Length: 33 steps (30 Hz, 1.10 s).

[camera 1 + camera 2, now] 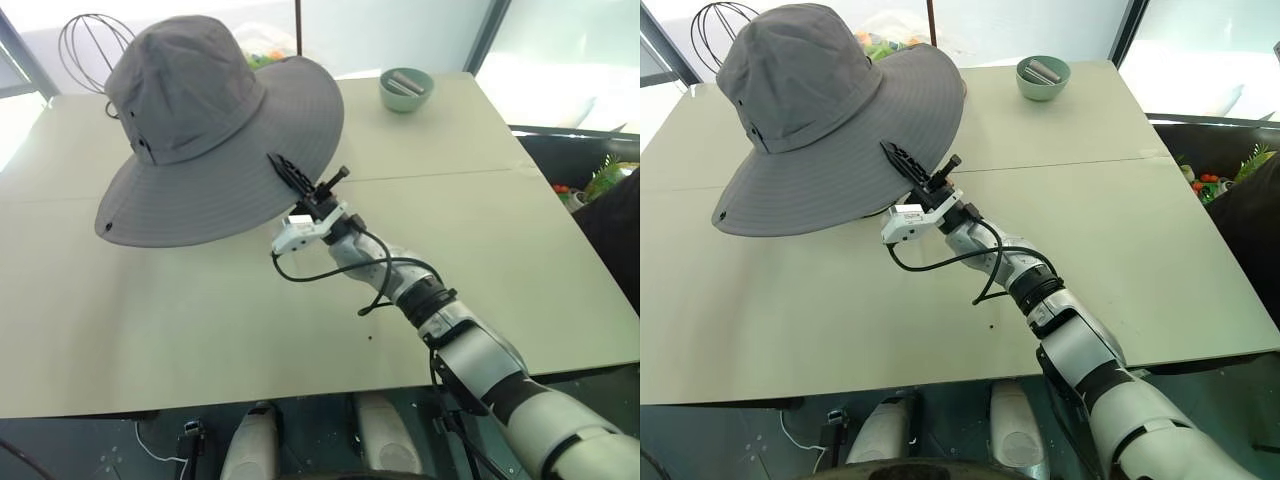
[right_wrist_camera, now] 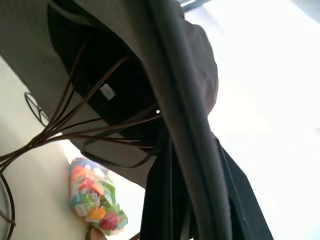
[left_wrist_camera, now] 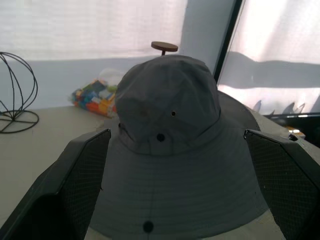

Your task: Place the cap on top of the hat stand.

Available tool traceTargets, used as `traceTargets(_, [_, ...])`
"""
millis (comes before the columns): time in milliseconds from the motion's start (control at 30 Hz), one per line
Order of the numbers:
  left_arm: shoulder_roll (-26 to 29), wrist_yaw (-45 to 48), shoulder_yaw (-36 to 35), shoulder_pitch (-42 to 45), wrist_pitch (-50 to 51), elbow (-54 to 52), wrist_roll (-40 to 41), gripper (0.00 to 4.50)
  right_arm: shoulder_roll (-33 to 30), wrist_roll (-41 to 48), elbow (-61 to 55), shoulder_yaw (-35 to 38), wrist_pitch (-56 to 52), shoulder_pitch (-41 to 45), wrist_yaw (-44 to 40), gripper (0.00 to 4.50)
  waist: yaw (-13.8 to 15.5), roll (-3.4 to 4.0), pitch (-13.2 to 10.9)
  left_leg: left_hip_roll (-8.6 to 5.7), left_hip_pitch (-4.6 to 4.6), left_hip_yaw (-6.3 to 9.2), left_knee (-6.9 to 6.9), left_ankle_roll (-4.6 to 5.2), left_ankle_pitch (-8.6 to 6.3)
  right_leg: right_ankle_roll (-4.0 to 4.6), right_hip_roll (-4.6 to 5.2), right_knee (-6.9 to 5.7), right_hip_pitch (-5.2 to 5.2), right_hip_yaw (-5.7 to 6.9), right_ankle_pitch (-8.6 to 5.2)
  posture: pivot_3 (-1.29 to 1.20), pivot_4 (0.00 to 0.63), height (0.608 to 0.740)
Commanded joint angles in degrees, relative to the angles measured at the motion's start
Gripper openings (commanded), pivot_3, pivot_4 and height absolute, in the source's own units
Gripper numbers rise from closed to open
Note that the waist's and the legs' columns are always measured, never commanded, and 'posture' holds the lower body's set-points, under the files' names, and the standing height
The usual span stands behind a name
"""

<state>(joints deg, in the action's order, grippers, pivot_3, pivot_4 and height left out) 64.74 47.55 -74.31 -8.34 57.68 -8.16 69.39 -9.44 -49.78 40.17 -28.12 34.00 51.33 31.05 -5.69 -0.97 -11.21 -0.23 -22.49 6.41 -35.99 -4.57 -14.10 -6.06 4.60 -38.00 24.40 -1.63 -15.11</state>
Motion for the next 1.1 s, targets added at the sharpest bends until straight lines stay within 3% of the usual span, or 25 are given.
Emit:
traceTargets(33, [0.4,3.3,0.1,-0.6,-2.1,-1.2,-3.3,4.5,-0.1,-0.2,-0.5,-0.9,0.0,0.1,0.2,0.03,0.0,-0.04,0.0,0.0,0.0,0.0,0.0,0.0,0.0,0.0,0.0,0.0,-0.01,0.0,0.0,0.0,0.15,0.74])
traceTargets(533, [-0.3,5.0,1.6,2.1,-1.6,-1.5,-5.9,4.5,0.1,0.0,3.9,-4.1,-0.6,-0.9,-2.3,0.03,0.1,-0.13,0.1,0.0,0.01,0.01,0.0,0.0,0.0,0.01,0.0,0.01,-0.03,0.0,-0.01,0.0,0.15,0.74])
traceTargets(767, [-0.7,4.4,2.5,3.5,-1.5,-1.9,-6.1,4.5,-0.3,2.3,2.3,-2.3,-1.1,0.0,-4.9,0.03,0.1,-0.13,0.1,0.01,0.02,0.01,0.0,0.0,0.0,0.01,0.0,0.01,-0.04,0.0,-0.01,0.0,0.15,0.74])
traceTargets(900, [-0.9,4.0,3.2,4.3,-1.5,-2.1,-6.1,4.5,-0.5,3.8,1.5,-1.7,-1.0,-0.2,-6.6,1.41,0.1,-0.14,0.1,0.01,0.02,0.01,0.0,0.0,0.0,0.01,0.0,0.02,-0.04,0.0,-0.01,0.0,0.15,0.74])
traceTargets(1033, [-1.1,3.7,4.4,5.3,-1.7,-2.1,-6.3,4.5,-2.6,2.5,-2.6,-1.6,-2.7,-1.2,-7.4,3.56,0.1,-0.13,0.1,0.01,0.02,0.01,0.0,0.0,0.0,0.01,0.0,0.02,-0.04,0.0,-0.01,0.0,0.15,0.74])
traceTargets(1100, [-1.0,3.6,5.3,6.0,-2.0,-1.8,-6.4,4.5,-4.9,2.2,-6.1,-1.4,-2.4,-2.5,-8.2,4.42,0.3,-0.14,0.1,0.01,0.02,0.02,-0.01,0.0,0.0,0.01,0.01,0.02,-0.04,0.0,-0.01,0.0,0.15,0.74])
